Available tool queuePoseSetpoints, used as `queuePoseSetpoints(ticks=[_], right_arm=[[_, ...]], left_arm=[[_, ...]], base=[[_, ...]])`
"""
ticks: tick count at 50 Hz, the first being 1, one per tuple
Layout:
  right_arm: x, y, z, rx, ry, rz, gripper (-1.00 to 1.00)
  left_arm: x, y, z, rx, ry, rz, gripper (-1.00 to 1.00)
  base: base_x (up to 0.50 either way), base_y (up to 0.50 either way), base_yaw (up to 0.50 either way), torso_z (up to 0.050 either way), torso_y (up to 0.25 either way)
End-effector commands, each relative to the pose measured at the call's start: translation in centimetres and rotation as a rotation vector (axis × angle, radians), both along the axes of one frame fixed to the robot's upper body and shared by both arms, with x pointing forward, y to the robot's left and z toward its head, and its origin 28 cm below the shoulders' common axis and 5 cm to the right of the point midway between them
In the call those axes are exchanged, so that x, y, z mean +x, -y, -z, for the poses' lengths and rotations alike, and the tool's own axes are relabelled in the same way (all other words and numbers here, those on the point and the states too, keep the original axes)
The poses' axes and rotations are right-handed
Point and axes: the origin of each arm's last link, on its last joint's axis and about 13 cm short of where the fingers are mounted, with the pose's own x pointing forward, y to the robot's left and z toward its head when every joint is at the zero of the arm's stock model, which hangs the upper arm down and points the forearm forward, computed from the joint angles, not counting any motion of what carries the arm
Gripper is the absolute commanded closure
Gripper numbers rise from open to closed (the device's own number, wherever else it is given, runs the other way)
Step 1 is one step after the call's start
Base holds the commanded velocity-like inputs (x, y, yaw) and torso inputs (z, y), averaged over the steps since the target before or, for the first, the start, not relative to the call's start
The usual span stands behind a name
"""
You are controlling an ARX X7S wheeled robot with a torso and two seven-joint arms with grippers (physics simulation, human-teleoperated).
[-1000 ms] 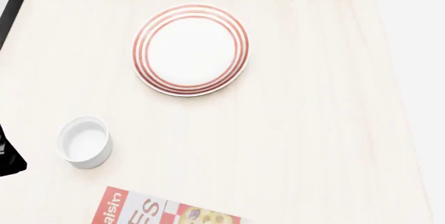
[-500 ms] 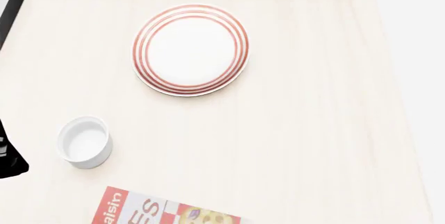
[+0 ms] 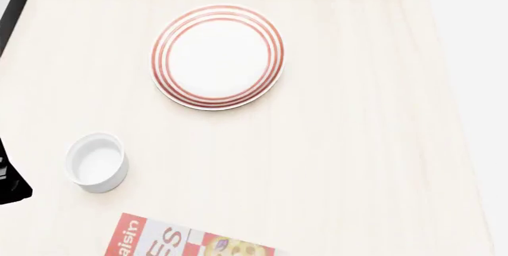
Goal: Pick the akita bowl on the cookies box and place it on the plate.
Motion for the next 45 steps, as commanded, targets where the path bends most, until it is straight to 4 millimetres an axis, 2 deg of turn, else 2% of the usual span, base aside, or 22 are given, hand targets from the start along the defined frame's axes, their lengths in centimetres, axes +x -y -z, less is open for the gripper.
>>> queuePoseSetpoints(ticks=[1,19,45], right_arm=[[0.8,-0.1,0.7,-0.055,0.029,0.038,-1.00],[1.5,-0.5,1.1,-0.072,0.024,0.043,-1.00],[1.5,-0.7,1.8,-0.079,0.037,-0.019,-1.00]], left_arm=[[0.0,0.0,0.0,-0.003,-0.001,0.000,-1.00],[-0.1,-0.1,0.1,-0.005,-0.001,-0.002,-1.00],[-0.1,-0.2,0.1,-0.010,-0.001,-0.008,-1.00]], base=[[0.00,0.00,0.00,0.000,0.000],[0.00,0.00,0.00,0.000,0.000],[0.00,0.00,0.00,0.000,0.000]])
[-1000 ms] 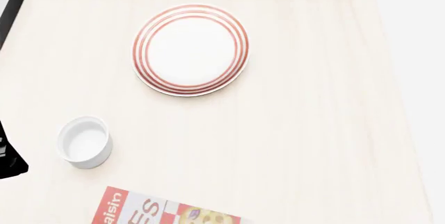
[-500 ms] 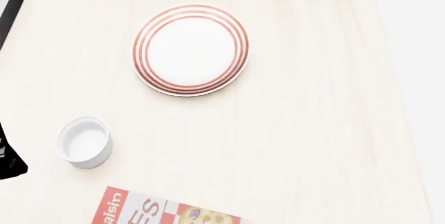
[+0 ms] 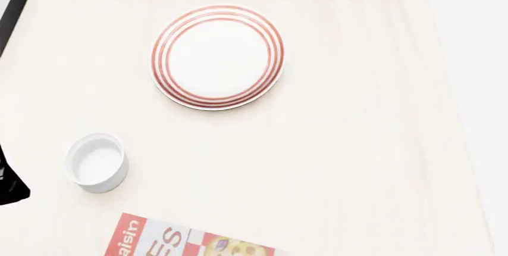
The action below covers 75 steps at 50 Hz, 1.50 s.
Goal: Pick the akita bowl on the cookies box and place it on the plate.
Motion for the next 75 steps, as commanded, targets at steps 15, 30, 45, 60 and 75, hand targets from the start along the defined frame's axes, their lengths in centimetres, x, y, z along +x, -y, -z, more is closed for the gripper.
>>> queuePoseSetpoints(ticks=[15,30,45,60,75], right_arm=[[0.8,0.0,1.0,-0.035,0.032,0.010,-1.00],[1.2,-0.3,1.4,-0.019,0.061,0.014,1.00],[1.4,-0.1,1.3,-0.028,0.094,0.009,1.00],[2.4,0.6,-0.9,-0.071,0.298,0.068,1.00],[3.2,1.5,-3.1,-0.130,0.493,0.113,1.00]], left_arm=[[0.0,-0.1,0.0,-0.003,0.001,-0.005,-1.00],[0.0,-0.1,0.0,-0.004,0.000,-0.005,-1.00],[0.0,-0.1,0.0,-0.004,-0.001,-0.004,-1.00],[0.0,-0.1,0.1,-0.007,-0.001,-0.004,-1.00],[-0.1,-0.1,0.1,-0.009,-0.002,-0.005,-1.00]], base=[[0.00,0.00,0.00,0.000,0.000],[0.00,0.00,0.00,0.000,0.000],[0.00,0.00,0.00,0.000,0.000],[0.00,0.00,0.00,0.000,0.000],[0.00,0.00,0.00,0.000,0.000]])
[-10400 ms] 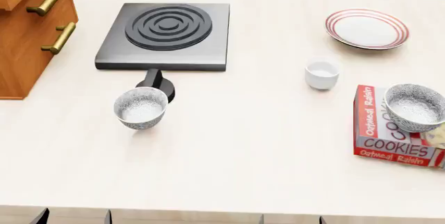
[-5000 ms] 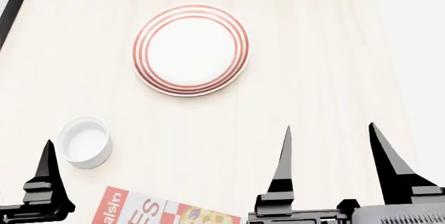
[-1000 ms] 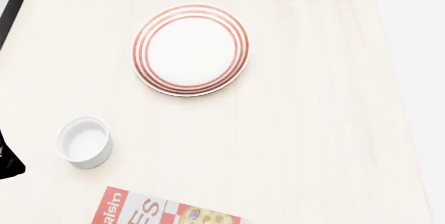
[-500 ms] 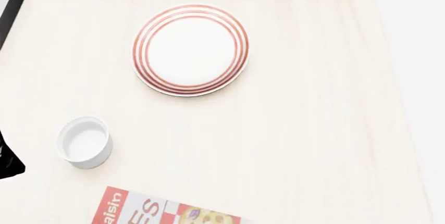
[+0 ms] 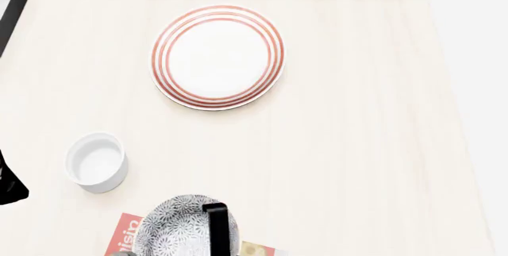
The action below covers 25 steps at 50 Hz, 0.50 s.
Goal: Pick the akita bowl on the cookies box and place it on the plate.
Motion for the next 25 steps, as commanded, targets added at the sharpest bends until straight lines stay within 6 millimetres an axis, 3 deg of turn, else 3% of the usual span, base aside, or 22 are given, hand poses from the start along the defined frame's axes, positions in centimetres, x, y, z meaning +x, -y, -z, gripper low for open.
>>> queuePoseSetpoints(ticks=[1,12,25], right_arm=[[0.8,0.7,-1.9,-0.024,0.186,0.044,1.00],[1.4,1.1,-2.7,-0.034,0.231,0.070,1.00],[4.9,1.8,-3.7,-0.010,0.292,0.137,1.00]], left_arm=[[0.0,0.0,0.0,-0.002,0.000,0.000,-1.00],[-0.1,0.0,0.0,-0.002,0.000,0.002,-1.00],[-0.2,0.0,0.0,0.000,0.021,0.015,-1.00]], base=[[0.00,0.00,0.00,0.000,0.000],[0.00,0.00,0.00,0.000,0.000],[0.00,0.00,0.00,0.000,0.000]])
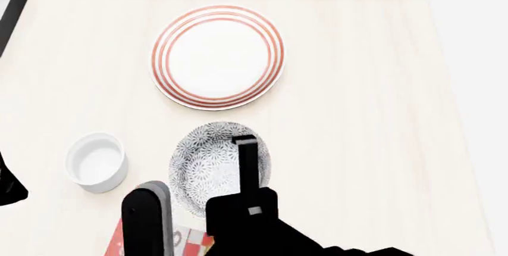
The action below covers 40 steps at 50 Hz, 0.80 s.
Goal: Pick the akita bowl on the cookies box and place it on the plate.
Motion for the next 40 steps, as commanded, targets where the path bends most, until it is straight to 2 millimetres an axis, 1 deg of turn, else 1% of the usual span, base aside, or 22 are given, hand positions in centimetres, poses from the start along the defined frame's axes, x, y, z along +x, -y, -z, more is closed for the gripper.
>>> queuePoseSetpoints(ticks=[1,4,9,12,15,19,20,23,30,34,40], right_arm=[[2.7,0.5,-1.2,0.022,0.111,0.044,1.00],[3.2,0.5,-1.2,0.027,0.118,0.048,1.00],[4.9,0.4,-1.7,0.056,0.144,0.064,1.00],[5.3,0.3,-1.7,0.063,0.147,0.064,1.00],[6.3,0.3,-1.8,0.071,0.158,0.068,1.00],[7.2,0.3,-2.4,0.080,0.173,0.078,1.00],[7.6,0.4,-2.9,0.088,0.184,0.090,1.00],[8.1,0.2,-3.6,0.100,0.197,0.094,1.00],[9.7,-0.2,-4.1,0.117,0.233,0.097,1.00],[11.2,-0.4,-4.8,0.127,0.256,0.117,1.00],[12.3,-0.7,-4.9,0.127,0.272,0.124,1.00]], left_arm=[[-0.2,0.1,0.0,0.001,0.023,0.020,-1.00],[-0.4,0.2,0.0,0.006,0.030,0.033,-1.00],[-0.6,0.2,0.0,0.006,0.043,0.064,-1.00],[-0.6,0.2,0.0,0.007,0.046,0.070,-1.00],[-0.7,0.2,0.0,0.009,0.048,0.076,-1.00],[-0.8,0.2,0.0,0.007,0.048,0.088,-1.00],[-0.9,0.3,0.0,0.012,0.051,0.100,-1.00],[-1.1,0.6,0.3,0.034,0.056,0.127,-1.00],[-1.3,0.7,0.4,0.040,0.056,0.151,-1.00],[-1.5,0.9,0.5,0.045,0.057,0.181,-1.00],[-1.7,1.1,0.8,0.058,0.064,0.209,-1.00]], base=[[0.00,0.00,0.00,0.000,0.000],[0.00,0.00,0.00,0.000,0.000],[0.00,0.00,0.00,0.000,0.000],[0.00,0.00,0.00,0.000,0.000],[0.00,0.00,0.00,0.000,0.000],[0.00,0.00,0.00,0.000,0.000],[0.00,0.00,0.00,0.000,0.000],[0.00,0.00,0.00,0.000,0.000],[0.00,0.00,0.00,0.000,0.000],[0.00,0.00,0.00,0.000,0.000],[0.00,0.00,0.00,0.000,0.000]])
